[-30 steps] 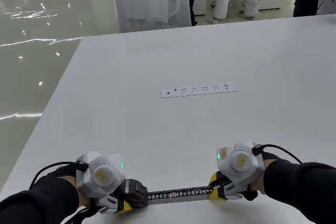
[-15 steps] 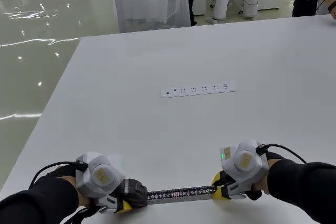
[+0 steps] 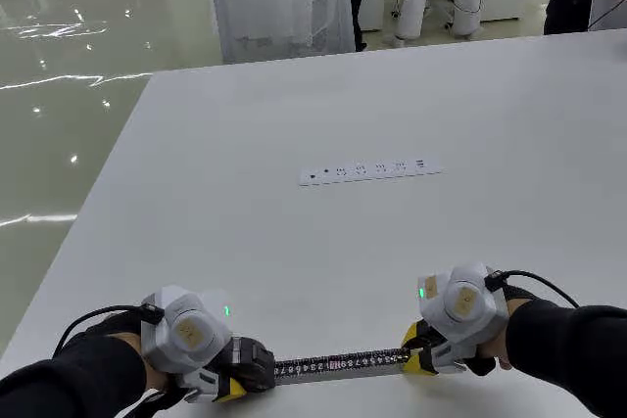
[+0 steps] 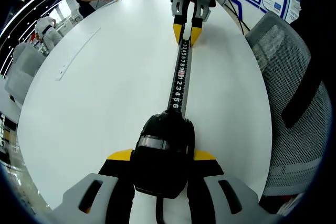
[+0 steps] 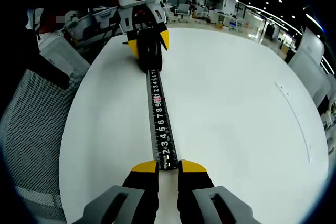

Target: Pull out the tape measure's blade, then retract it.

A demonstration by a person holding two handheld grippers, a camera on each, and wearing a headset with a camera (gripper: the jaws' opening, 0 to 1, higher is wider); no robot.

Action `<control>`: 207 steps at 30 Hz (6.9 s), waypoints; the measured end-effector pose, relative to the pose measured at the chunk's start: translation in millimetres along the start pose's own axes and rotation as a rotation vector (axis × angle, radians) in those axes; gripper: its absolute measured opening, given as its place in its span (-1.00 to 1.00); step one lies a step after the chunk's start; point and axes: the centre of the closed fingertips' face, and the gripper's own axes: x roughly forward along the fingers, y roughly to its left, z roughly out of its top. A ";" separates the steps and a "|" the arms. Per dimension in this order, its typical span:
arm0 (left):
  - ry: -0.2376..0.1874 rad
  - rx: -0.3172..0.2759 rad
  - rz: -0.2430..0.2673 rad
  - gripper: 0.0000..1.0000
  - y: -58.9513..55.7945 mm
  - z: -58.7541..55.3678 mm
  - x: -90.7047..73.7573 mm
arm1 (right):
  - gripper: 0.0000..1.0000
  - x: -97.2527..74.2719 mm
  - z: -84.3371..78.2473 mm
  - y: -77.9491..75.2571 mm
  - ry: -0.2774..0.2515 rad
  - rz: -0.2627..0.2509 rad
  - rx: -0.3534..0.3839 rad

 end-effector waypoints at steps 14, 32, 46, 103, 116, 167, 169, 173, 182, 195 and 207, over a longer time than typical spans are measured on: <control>0.002 0.001 -0.004 -0.33 -0.2 -0.6 0.0 | -0.82 -5.4 -7.3 -1.7 0.009 -0.003 0.012; 0.001 0.003 -0.004 -0.33 -0.1 -0.3 0.4 | -0.82 -9.9 -15.6 -3.5 0.018 -0.004 0.018; 0.000 0.003 -0.002 -0.33 -0.3 0.1 0.1 | -0.82 -14.6 -22.1 -5.2 0.020 -0.009 0.027; 0.000 0.002 -0.001 -0.33 0.4 -0.5 -0.6 | -0.82 -32.0 -51.0 -9.9 0.053 -0.030 0.042; -0.003 0.003 -0.002 -0.33 0.9 -0.1 0.7 | -0.80 -32.0 -50.5 -9.1 0.066 -0.024 0.050; -0.182 -0.507 0.203 0.12 19.0 -31.8 -25.2 | -0.52 -72.5 -55.9 -8.1 -0.077 -0.285 0.291; -0.181 -0.524 0.228 0.11 18.2 -40.8 -28.7 | -0.50 -78.8 -63.2 -5.9 -0.086 -0.307 0.328; -0.236 -0.632 0.254 0.20 18.0 -45.9 -39.6 | -0.39 -91.2 -72.1 -0.4 -0.107 -0.345 0.375; -0.326 -0.743 0.290 0.50 6.4 -58.4 -62.9 | -0.19 -129.6 -101.0 19.4 -0.160 -0.452 0.529; -0.372 -0.755 0.309 0.94 -10.2 -78.2 -89.1 | 0.02 -158.2 -133.2 57.5 -0.125 -0.473 0.553; -0.311 -0.662 0.330 0.99 -24.5 -96.0 -103.9 | 0.58 -161.0 -125.6 70.1 -0.149 -0.462 0.547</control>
